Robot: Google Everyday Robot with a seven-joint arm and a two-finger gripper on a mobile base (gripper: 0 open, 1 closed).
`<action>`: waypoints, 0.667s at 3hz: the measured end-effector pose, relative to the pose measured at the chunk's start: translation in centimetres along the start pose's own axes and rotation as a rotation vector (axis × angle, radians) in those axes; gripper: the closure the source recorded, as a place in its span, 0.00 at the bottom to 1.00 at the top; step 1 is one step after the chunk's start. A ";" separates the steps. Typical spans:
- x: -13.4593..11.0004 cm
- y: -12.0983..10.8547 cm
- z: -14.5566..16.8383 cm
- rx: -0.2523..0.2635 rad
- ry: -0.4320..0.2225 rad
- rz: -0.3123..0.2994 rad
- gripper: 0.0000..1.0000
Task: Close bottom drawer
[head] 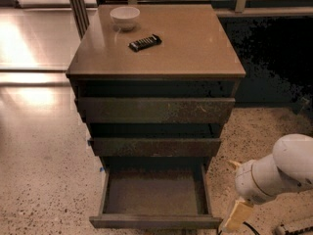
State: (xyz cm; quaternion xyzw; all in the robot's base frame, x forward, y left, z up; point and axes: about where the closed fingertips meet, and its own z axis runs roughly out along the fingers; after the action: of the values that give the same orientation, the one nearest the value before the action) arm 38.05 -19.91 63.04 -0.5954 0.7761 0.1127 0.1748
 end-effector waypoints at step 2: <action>2.0 2.8 9.9 -0.111 0.002 -0.016 0.00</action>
Offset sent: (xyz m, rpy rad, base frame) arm -0.0284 0.0388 -0.1479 0.0276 0.1550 0.0942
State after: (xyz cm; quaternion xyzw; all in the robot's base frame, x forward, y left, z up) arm 36.27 -17.11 53.06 -0.6105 0.7640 0.1534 0.1416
